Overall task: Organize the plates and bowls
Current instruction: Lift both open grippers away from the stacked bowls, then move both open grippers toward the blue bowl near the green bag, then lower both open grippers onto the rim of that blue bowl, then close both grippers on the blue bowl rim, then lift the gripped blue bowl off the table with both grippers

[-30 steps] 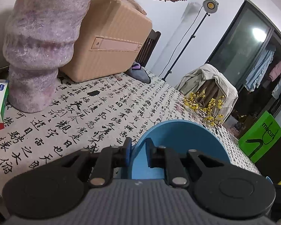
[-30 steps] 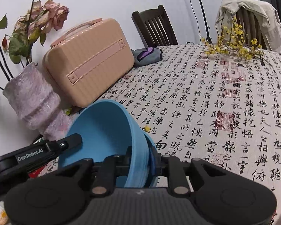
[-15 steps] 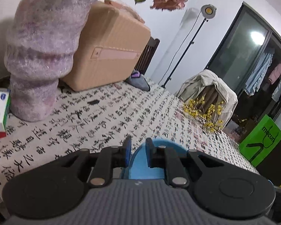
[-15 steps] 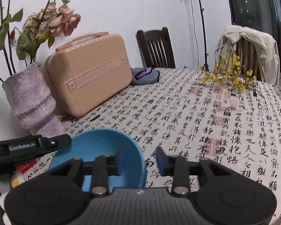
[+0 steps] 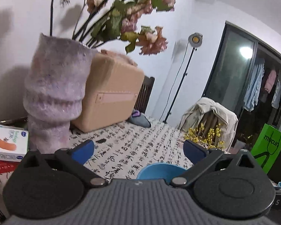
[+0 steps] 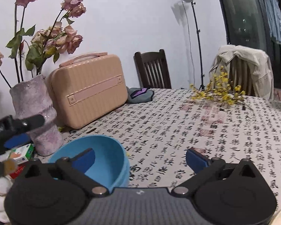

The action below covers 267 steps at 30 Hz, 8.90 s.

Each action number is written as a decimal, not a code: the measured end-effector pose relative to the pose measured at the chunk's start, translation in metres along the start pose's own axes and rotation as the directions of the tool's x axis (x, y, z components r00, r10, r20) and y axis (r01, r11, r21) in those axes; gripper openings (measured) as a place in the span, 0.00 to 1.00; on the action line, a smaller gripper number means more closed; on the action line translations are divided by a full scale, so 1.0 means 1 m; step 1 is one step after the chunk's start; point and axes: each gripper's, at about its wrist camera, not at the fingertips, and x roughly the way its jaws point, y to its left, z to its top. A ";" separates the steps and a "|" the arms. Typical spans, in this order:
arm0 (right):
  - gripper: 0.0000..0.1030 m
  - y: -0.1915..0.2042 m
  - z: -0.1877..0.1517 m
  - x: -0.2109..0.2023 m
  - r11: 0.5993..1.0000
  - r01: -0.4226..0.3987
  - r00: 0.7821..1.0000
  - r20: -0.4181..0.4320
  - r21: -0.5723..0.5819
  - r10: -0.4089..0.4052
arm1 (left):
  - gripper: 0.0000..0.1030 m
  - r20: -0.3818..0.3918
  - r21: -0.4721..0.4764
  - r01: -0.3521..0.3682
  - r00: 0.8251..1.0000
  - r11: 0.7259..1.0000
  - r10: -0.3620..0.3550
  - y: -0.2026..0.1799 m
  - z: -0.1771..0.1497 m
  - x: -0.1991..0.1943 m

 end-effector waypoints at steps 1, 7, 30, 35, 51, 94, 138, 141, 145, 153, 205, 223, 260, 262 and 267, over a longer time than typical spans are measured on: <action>1.00 0.000 -0.001 -0.001 1.000 0.002 1.000 0.003 -0.001 -0.002 | 1.00 0.001 -0.002 0.003 1.000 1.000 -0.003 0.000 -0.001 -0.002; 1.00 -0.006 -0.012 -0.014 1.000 0.013 0.999 0.033 -0.007 -0.012 | 1.00 0.034 0.016 0.005 0.999 1.000 -0.006 0.001 -0.010 -0.014; 1.00 -0.026 -0.039 -0.053 0.998 0.066 0.993 0.098 -0.016 -0.064 | 1.00 0.028 0.042 0.015 0.999 0.999 -0.017 -0.008 -0.030 -0.028; 1.00 -0.033 -0.041 -0.062 0.997 0.080 0.990 0.117 -0.016 -0.078 | 1.00 0.023 0.043 0.019 1.000 0.999 -0.020 -0.014 -0.031 -0.030; 1.00 -0.062 -0.047 -0.088 0.990 0.139 0.979 0.146 0.011 -0.139 | 1.00 0.028 0.077 0.043 0.999 0.996 -0.046 -0.048 -0.032 -0.038; 1.00 -0.209 -0.049 -0.172 0.937 0.327 0.913 0.217 0.121 -0.346 | 1.00 -0.068 0.245 0.249 0.968 0.937 -0.240 -0.210 -0.069 -0.028; 1.00 -0.388 0.017 -0.204 0.833 0.451 0.862 0.087 0.322 -0.500 | 1.00 -0.395 0.315 0.483 0.849 0.817 -0.350 -0.414 -0.107 0.064; 1.00 -0.405 0.014 -0.197 0.813 0.460 0.855 0.071 0.357 -0.515 | 1.00 -0.416 0.313 0.469 0.850 0.826 -0.324 -0.427 -0.107 0.077; 1.00 -0.424 0.003 -0.189 0.803 0.459 0.856 0.052 0.379 -0.514 | 1.00 -0.446 0.337 0.460 0.846 0.821 -0.291 -0.445 -0.109 0.092; 1.00 -0.443 -0.013 -0.187 0.787 0.473 0.852 0.023 0.397 -0.524 | 1.00 -0.469 0.362 0.445 0.846 0.819 -0.253 -0.473 -0.118 0.117; 0.44 -0.492 -0.049 -0.118 0.704 0.543 0.839 -0.286 0.457 -0.462 | 0.39 -0.678 0.433 0.533 0.724 0.727 -0.127 -0.562 -0.231 0.193; 0.16 -0.492 -0.055 -0.116 0.681 0.533 0.844 -0.267 0.502 -0.465 | 0.12 -0.685 0.428 0.584 0.707 0.690 -0.173 -0.566 -0.238 0.183; 0.16 -0.449 -0.033 -0.132 0.742 0.513 0.857 -0.201 0.431 -0.475 | 0.12 -0.668 0.396 0.573 0.716 0.717 -0.203 -0.543 -0.197 0.160; 0.16 -0.444 -0.030 -0.135 0.745 0.511 0.857 -0.198 0.429 -0.475 | 0.12 -0.665 0.393 0.574 0.717 0.718 -0.210 -0.540 -0.193 0.156; 0.16 -0.430 -0.025 -0.145 0.747 0.511 0.857 -0.185 0.426 -0.481 | 0.12 -0.651 0.391 0.574 0.725 0.720 -0.224 -0.532 -0.182 0.143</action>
